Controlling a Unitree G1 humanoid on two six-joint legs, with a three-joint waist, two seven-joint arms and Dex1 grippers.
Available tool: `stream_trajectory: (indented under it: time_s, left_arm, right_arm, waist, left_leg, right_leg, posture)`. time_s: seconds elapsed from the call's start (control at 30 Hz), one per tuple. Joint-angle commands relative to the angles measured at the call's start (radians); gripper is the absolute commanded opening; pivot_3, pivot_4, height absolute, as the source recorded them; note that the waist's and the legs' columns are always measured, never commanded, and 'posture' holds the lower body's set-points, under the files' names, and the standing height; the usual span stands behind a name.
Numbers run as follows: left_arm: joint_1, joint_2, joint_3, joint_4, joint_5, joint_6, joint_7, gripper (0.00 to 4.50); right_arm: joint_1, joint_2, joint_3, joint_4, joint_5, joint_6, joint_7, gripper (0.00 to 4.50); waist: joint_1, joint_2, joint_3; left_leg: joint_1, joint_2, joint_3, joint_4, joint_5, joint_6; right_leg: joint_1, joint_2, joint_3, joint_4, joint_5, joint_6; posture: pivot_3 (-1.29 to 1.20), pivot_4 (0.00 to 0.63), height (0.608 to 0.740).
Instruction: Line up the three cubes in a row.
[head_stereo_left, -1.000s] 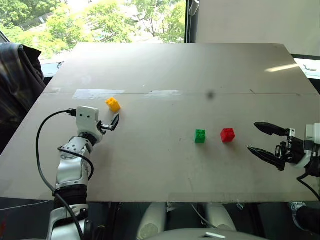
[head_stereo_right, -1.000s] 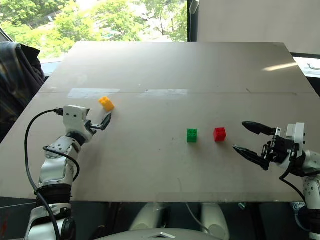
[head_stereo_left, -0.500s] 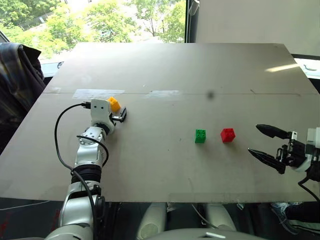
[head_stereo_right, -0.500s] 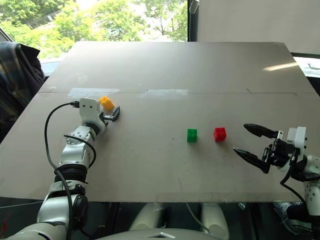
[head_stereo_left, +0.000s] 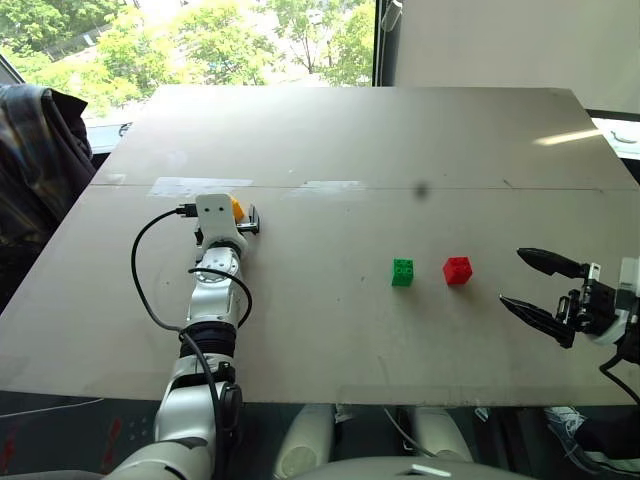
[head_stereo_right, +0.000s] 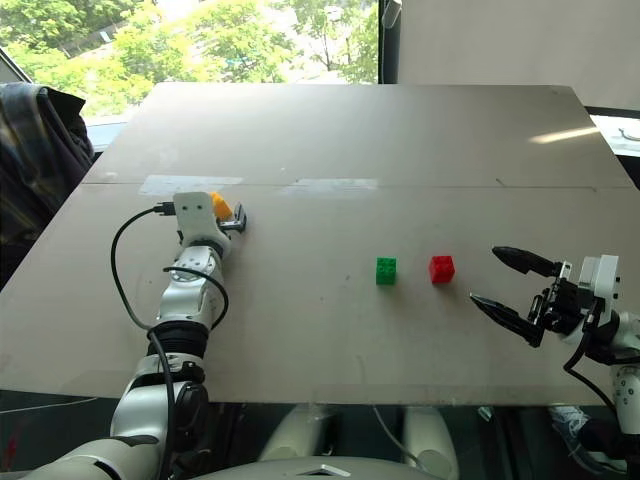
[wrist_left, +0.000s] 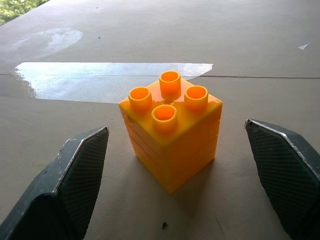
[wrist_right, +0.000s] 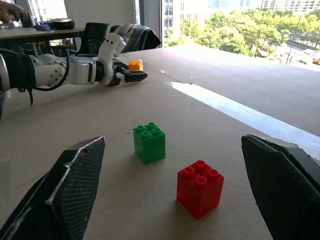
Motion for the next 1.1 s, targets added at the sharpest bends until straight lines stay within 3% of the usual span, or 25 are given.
stream_trajectory:
  time_s: [0.03, 0.13, 0.27, 0.43, 0.53, 0.63, 0.9, 1.1]
  left_arm:
    - [-0.015, -0.034, -0.001, -0.007, 0.008, 0.038, 0.065, 4.46]
    - [-0.024, -0.045, 0.001, 0.004, 0.005, 0.043, 0.082, 3.64]
    - [-0.025, -0.056, -0.005, 0.012, 0.008, 0.044, 0.092, 1.79]
    - [-0.028, -0.051, 0.0, 0.032, 0.002, 0.025, 0.078, 1.7]
    - [-0.021, -0.028, -0.016, 0.028, -0.027, -0.031, -0.055, 1.7]
    - [-0.005, 0.014, -0.045, 0.031, -0.069, -0.083, -0.272, 1.7]
    - [0.015, 0.111, -0.214, 0.041, -0.175, -0.252, -1.033, 1.7]
    - [-0.07, 0.097, -0.324, 0.184, -0.14, -0.361, -1.349, 1.7]
  right_arm:
    - [-0.004, -0.003, -0.023, -0.026, 0.004, -0.015, 0.001, 4.5]
    - [-0.006, -0.003, -0.022, -0.025, 0.003, -0.016, 0.001, 4.5]
    - [-0.005, -0.004, -0.023, -0.024, 0.001, -0.019, 0.003, 4.5]
    - [-0.002, 0.0, -0.02, -0.024, -0.002, -0.023, 0.002, 4.5]
    - [-0.001, 0.002, -0.02, -0.025, -0.002, -0.023, 0.0, 4.5]
    - [-0.001, 0.003, -0.019, -0.024, -0.004, -0.023, 0.001, 4.5]
    - [-0.023, 0.002, -0.012, -0.004, -0.009, -0.022, 0.009, 4.5]
    - [-0.013, 0.005, -0.023, -0.018, -0.011, -0.025, 0.004, 4.5]
  waist:
    - [0.001, 0.0, 0.0]
    - [0.001, 0.0, 0.0]
    - [0.0, 0.0, 0.0]
    - [0.0, 0.0, 0.0]
    - [0.0, 0.0, 0.0]
    - [-0.001, 0.0, 0.0]
    - [-0.005, 0.0, 0.0]
    - [-0.003, 0.0, 0.0]
  left_leg:
    - [0.0, 0.0, 0.0, 0.0, 0.001, -0.002]
    - [0.0, 0.0, 0.0, 0.0, 0.001, -0.002]
    - [0.0, -0.001, 0.0, 0.0, 0.002, -0.003]
    - [0.0, -0.001, 0.0, 0.0, 0.002, -0.003]
    - [0.0, -0.001, 0.0, 0.0, 0.002, -0.003]
    - [0.0, -0.002, 0.0, 0.0, 0.002, -0.003]
    - [-0.001, -0.002, 0.001, 0.0, 0.002, -0.003]
    - [-0.001, -0.001, 0.001, 0.0, 0.0, 0.001]
  right_leg:
    - [0.0, 0.0, 0.0, 0.0, 0.0, 0.0]
    - [0.0, 0.0, 0.0, 0.0, 0.0, 0.0]
    - [0.0, 0.0, 0.0, 0.0, 0.0, 0.0]
    - [0.0, 0.0, 0.0, 0.0, 0.0, 0.0]
    - [0.0, 0.0, 0.0, 0.0, 0.0, 0.0]
    - [0.0, 0.0, 0.0, 0.0, 0.0, 0.0]
    - [0.0, 0.001, 0.0, -0.002, 0.0, 0.0]
    - [0.0, 0.003, 0.0, -0.002, 0.0, 0.0]
  posture:
    - [0.0, 0.15, 0.74]
    - [0.0, 0.15, 0.74]
    - [0.0, 0.15, 0.74]
    - [0.0, 0.15, 0.74]
    - [0.0, 0.15, 0.74]
    - [0.0, 0.15, 0.74]
    - [0.0, 0.15, 0.74]
    - [0.0, 0.15, 0.74]
